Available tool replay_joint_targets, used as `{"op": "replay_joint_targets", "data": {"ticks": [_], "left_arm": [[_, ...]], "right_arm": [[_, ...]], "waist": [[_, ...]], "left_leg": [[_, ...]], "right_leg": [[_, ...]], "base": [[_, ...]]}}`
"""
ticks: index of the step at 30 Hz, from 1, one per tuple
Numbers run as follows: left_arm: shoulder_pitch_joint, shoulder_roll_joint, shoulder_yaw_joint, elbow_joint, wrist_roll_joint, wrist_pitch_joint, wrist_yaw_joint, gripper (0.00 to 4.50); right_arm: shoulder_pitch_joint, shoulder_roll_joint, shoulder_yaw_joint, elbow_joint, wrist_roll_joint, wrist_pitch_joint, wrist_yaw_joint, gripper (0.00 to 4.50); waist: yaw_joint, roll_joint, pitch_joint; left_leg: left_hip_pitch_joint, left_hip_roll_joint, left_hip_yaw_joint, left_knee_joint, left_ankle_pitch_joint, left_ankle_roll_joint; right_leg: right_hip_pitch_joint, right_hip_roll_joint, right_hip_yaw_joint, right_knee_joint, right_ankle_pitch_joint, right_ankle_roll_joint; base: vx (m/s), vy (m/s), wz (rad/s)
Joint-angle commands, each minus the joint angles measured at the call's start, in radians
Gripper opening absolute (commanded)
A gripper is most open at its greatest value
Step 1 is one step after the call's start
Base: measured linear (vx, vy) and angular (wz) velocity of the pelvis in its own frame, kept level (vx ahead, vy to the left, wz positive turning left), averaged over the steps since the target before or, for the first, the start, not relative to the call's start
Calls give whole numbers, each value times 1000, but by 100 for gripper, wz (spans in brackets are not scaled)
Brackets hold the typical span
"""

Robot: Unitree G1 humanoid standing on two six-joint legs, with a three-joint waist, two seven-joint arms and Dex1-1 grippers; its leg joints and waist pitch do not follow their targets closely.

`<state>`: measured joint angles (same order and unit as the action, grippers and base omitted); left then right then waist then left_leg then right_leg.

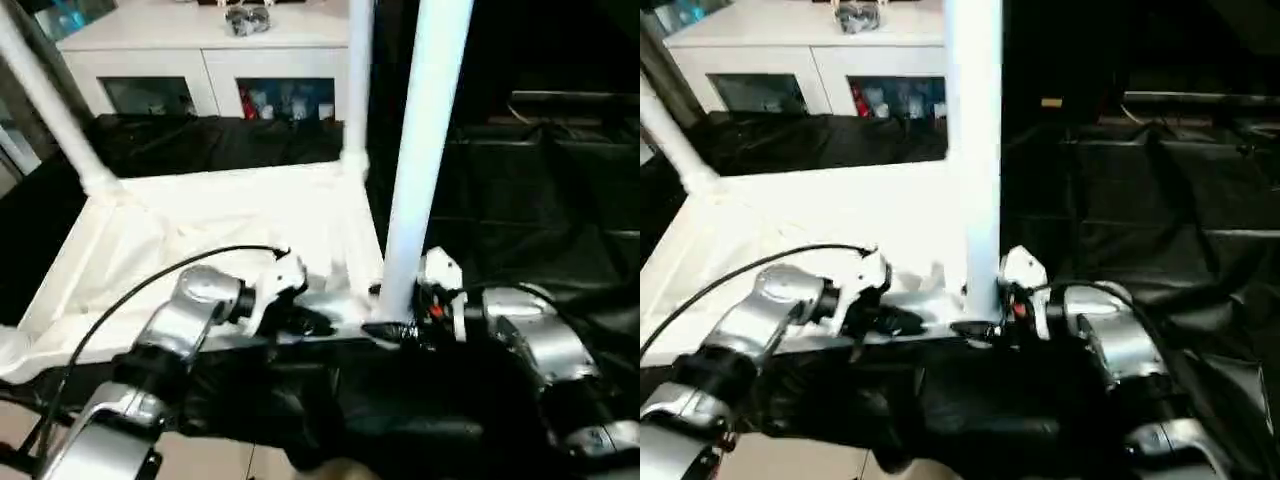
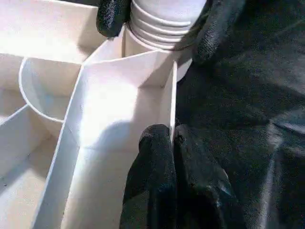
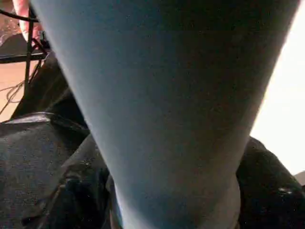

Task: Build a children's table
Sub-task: Rotate leg to tighten

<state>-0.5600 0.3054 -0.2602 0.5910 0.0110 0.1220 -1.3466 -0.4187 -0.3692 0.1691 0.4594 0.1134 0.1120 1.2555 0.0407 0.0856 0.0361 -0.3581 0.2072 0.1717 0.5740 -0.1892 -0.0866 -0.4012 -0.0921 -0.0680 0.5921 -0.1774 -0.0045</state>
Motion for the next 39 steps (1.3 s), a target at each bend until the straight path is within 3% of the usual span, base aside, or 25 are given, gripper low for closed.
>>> {"op": "replay_joint_targets", "data": {"ticks": [1, 9, 12, 15, 17, 18, 19, 21, 23, 24, 26, 27, 28, 29, 30, 31, 32, 33, 35, 39], "left_arm": [[-15, -26, -16, -52, -31, -13, 11, 0], [-12, -34, -9, -56, -30, -13, 22, 0], [-26, -65, 16, -32, -24, 3, 112, 0], [-54, -98, 39, 1, -13, 30, 207, 0], [-79, -124, 48, 30, 5, 54, 282, 0], [-88, -135, 52, 42, 12, 60, 316, 0], [-99, -150, 56, 56, 17, 66, 346, 0], [-133, -192, 69, 102, 30, 78, 444, 0], [-143, -202, 74, 115, 34, 81, 473, 0], [-165, -225, 85, 141, 39, 87, 535, 0], [-191, -253, 99, 168, 45, 93, 593, 0], [-206, -270, 100, 184, 47, 93, 612, 0], [-206, -271, 100, 184, 47, 93, 612, 0], [-213, -283, 97, 187, 45, 89, 609, 0], [-210, -286, 89, 178, 43, 86, 592, 0], [-204, -288, 79, 169, 43, 80, 574, 0], [-194, -287, 69, 153, 42, 80, 551, 0], [-187, -283, 67, 141, 38, 81, 536, 0], [-163, -267, 57, 106, 24, 80, 478, 0], [-121, -235, 38, 65, 8, 47, 400, 0]], "right_arm": [[32, 35, 116, -16, -11, 30, 64, 298], [43, 48, 114, -54, 7, 75, 55, 282], [44, 97, 80, -15, -13, 76, -69, 281], [19, 172, 29, 76, -56, 68, -289, 281], [-4, 227, -4, 142, -79, 69, -443, 279], [-10, 245, -13, 155, -78, 76, -477, 278], [-20, 270, -28, 172, -76, 85, -529, 278], [-58, 342, -76, 231, -78, 100, -710, 277], [-67, 356, -86, 245, -81, 101, -751, 277], [-81, 376, -99, 268, -88, 96, -805, 277], [-97, 396, -108, 292, -101, 71, -847, 277], [-102, 398, -112, 295, -100, 45, -843, 277], [-102, 398, -112, 295, -100, 44, -843, 347], [-104, 399, -116, 294, -93, 17, -834, 347], [-101, 393, -116, 286, -87, 9, -816, 347], [-96, 384, -115, 279, -87, 4, -804, 347], [-87, 370, -111, 263, -91, 0, -790, 352], [-81, 364, -108, 251, -93, -2, -781, 375], [-69, 342, -96, 214, -95, -7, -747, 394], [-51, 304, -69, 169, -90, -16, -669, 394]], "waist": [[1, -13, -53], [1, -17, -54], [1, -16, -52], [-8, -15, -46], [-22, -16, -42], [-25, -11, -42], [-28, -14, -43], [-36, -10, -44], [-43, -11, -45], [-43, -2, -44], [-42, -6, -47], [-40, 11, -49], [-40, 4, -51], [-37, -1, -53], [-36, 20, -52], [-37, 29, -53], [-41, 19, -56], [-38, 26, -59], [-35, 24, -62], [-37, 33, -67]], "left_leg": [[-3, 15, 5, -63, -227, 90], [-4, 14, 5, -60, -206, 93], [-4, 14, 5, -61, -208, 85], [0, 11, 4, -67, -255, 57], [2, 4, -3, -72, -299, 23], [5, 3, -4, -71, -307, 19], [5, 3, -4, -71, -312, 21], [5, 2, -4, -70, -316, 26], [5, -1, -5, -71, -319, 18], [6, -1, -3, -69, -326, 23], [7, -2, -2, -67, -324, 30], [8, -1, -1, -66, -309, 31], [9, 1, 1, -64, -304, 34], [5, 0, 1, -63, -286, 44], [2, 0, 0, -63, -279, 54], [-1, 0, -2, -62, -278, 58], [-6, -1, -2, -62, -266, 67], [-7, -1, -3, -58, -235, 82], [-10, 0, -2, -54, -194, 106], [-17, 3, -3, -47, -128, 142]], "right_leg": [[55, -38, 30, -75, -238, -243], [56, -38, 29, -73, -226, -241], [53, -39, 31, -75, -250, -231], [47, -42, 30, -85, -347, -209], [47, -40, 26, -93, -468, -161], [44, -40, 27, -97, -482, -148], [44, -40, 28, -100, -480, -147], [42, -37, 28, -98, -447, -156], [43, -36, 25, -99, -450, -156], [40, -36, 26, -102, -444, -156], [41, -35, 27, -100, -421, -163], [41, -36, 28, -97, -372, -178], [41, -34, 28, -99, -341, -186], [47, -34, 28, -92, -290, -203], [50, -35, 27, -89, -263, -212], [53, -36, 25, -86, -247, -216], [59, -34, 22, -84, -222, -218], [62, -37, 22, -81, -199, -224], [64, -38, 21, -80, -168, -234], [68, -37, 16, -66, -70, -255]], "base": [[0, 0, 0], [0, 0, 0], [0, 0, 0], [0, 0, 0], [0, 0, 0], [0, 0, 0], [0, 0, 0], [0, 0, 0], [0, 0, 0], [0, 0, 0], [0, 0, 0], [0, 0, 0], [0, 0, 0], [0, 0, 0], [0, 0, 0], [0, 0, 0], [0, 0, 0], [0, 0, 0], [0, 0, 0], [0, 0, 0]]}}
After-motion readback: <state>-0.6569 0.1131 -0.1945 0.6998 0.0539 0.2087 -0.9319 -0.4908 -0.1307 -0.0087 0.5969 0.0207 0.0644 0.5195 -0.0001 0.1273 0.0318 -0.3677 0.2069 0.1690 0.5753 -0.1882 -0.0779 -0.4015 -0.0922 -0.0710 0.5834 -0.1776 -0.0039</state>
